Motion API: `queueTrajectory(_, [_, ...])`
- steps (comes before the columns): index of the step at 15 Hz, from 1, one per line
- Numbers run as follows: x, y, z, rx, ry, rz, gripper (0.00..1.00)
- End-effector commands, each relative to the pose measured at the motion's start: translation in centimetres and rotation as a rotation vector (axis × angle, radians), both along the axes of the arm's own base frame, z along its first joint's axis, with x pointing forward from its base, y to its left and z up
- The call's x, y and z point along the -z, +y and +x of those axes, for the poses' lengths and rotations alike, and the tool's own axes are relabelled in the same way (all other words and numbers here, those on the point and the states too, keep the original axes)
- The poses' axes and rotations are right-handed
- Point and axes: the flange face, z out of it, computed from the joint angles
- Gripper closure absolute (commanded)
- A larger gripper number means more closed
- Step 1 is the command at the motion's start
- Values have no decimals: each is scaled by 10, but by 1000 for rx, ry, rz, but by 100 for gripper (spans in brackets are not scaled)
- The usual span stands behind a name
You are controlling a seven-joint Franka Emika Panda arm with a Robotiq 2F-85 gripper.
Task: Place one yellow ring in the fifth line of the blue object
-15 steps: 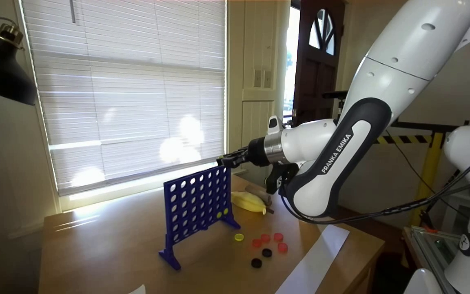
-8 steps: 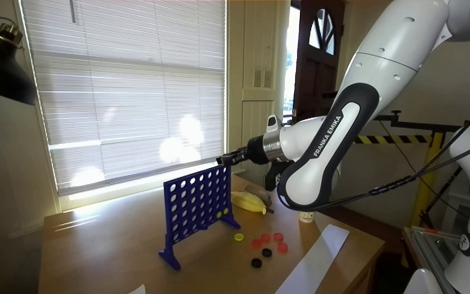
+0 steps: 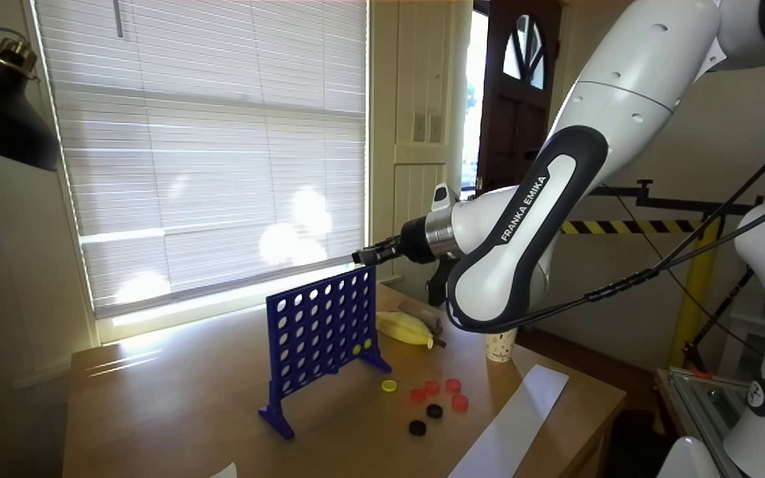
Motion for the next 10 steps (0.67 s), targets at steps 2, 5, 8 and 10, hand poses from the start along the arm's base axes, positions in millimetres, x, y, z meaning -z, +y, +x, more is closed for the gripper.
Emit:
queueTrajectory(2, [-6, 2, 9, 13, -3, -20, 90])
queueTrajectory(5, [-6, 1, 14, 14, 4, -18, 90])
queueTrajectory(8, [-4, 1, 21, 11, 21, -18, 90])
queueTrajectory(10, [-3, 2, 24, 7, 34, -19, 90])
